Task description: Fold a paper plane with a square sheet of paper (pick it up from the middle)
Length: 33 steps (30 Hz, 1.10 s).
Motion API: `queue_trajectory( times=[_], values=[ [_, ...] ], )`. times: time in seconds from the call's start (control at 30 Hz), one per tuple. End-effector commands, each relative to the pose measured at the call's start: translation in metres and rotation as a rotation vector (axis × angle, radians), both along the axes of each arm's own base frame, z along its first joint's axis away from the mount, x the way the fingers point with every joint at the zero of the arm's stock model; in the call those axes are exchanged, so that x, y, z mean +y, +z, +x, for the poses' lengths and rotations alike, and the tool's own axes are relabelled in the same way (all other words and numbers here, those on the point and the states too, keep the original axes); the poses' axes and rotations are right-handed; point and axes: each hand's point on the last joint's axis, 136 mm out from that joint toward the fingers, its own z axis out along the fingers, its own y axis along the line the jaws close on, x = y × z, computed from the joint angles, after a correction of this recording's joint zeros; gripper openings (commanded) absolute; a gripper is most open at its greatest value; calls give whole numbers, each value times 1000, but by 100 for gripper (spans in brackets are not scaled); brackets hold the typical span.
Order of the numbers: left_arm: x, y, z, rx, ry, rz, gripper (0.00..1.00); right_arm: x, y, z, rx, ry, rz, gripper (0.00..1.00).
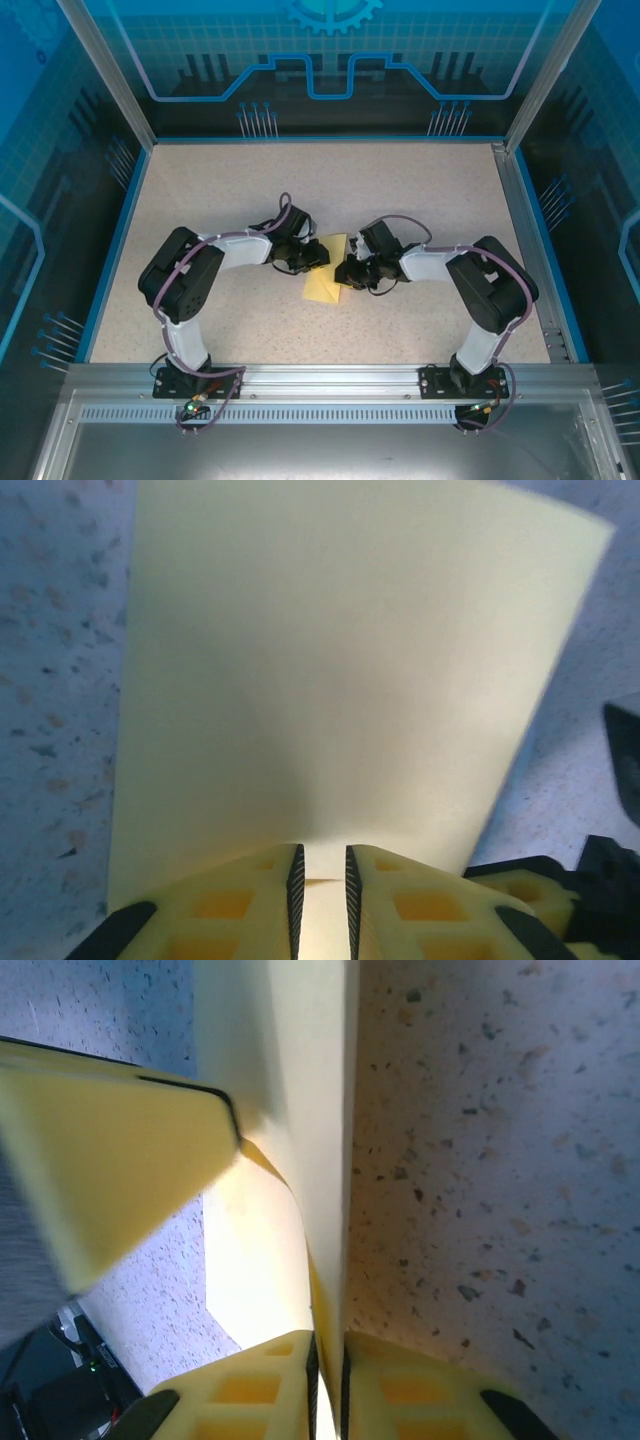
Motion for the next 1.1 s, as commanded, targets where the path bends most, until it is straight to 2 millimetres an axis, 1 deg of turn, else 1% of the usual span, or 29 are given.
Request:
queue_trajectory(
  times=[0.0,0.1,0.2,0.23,0.27,0.3,0.4,0.47,0.5,0.53,0.57,0.6,0.63,0.7,0.8,0.87,0.93,1.03,1.07],
  values=[
    [10,34,4,-85,48,18,23,-7,19,1,-56,16,-18,12],
    [29,52,2,-152,102,62,25,-20,33,-2,-92,25,-89,10],
    [51,68,-2,-218,161,119,26,-41,53,-5,-148,29,-200,10],
    [60,73,-4,-236,183,138,27,-52,57,-9,-161,35,-253,10],
    [67,79,-6,-255,205,154,28,-58,74,-5,-198,32,-294,11],
    [75,80,-8,-263,228,170,28,-66,81,-8,-210,38,-343,11],
    [98,91,-13,-303,313,193,31,-101,110,-11,-280,36,-603,13],
    [114,97,-16,-331,376,204,31,-132,126,-15,-285,32,-853,13],
    [120,98,-18,-337,403,212,32,-142,138,-14,-283,17,-951,13],
    [128,100,-20,-345,434,219,32,-157,147,-14,-283,3,-1094,12],
    [135,101,-21,-354,463,231,32,-169,156,-15,-277,-8,-1232,11],
    [141,103,-23,-360,488,242,32,-171,162,-13,-285,-9,-1310,11],
    [148,103,-26,-362,512,257,32,-168,163,-13,-289,15,-1372,11],
    [162,105,-30,-372,559,283,33,-150,151,-10,-280,82,-1416,11],
    [179,108,-38,-387,618,314,33,-109,110,-8,-209,197,-1410,12],
    [190,110,-43,-395,651,328,36,-74,81,-9,-173,270,-1348,13],
    [197,112,-48,-399,672,333,37,-44,59,-9,-145,310,-1282,14],
    [203,112,-53,-398,677,338,38,-3,36,-9,-107,349,-1163,15],
    [204,111,-54,-398,675,339,39,8,32,-9,-98,352,-1127,16]
  ],
)
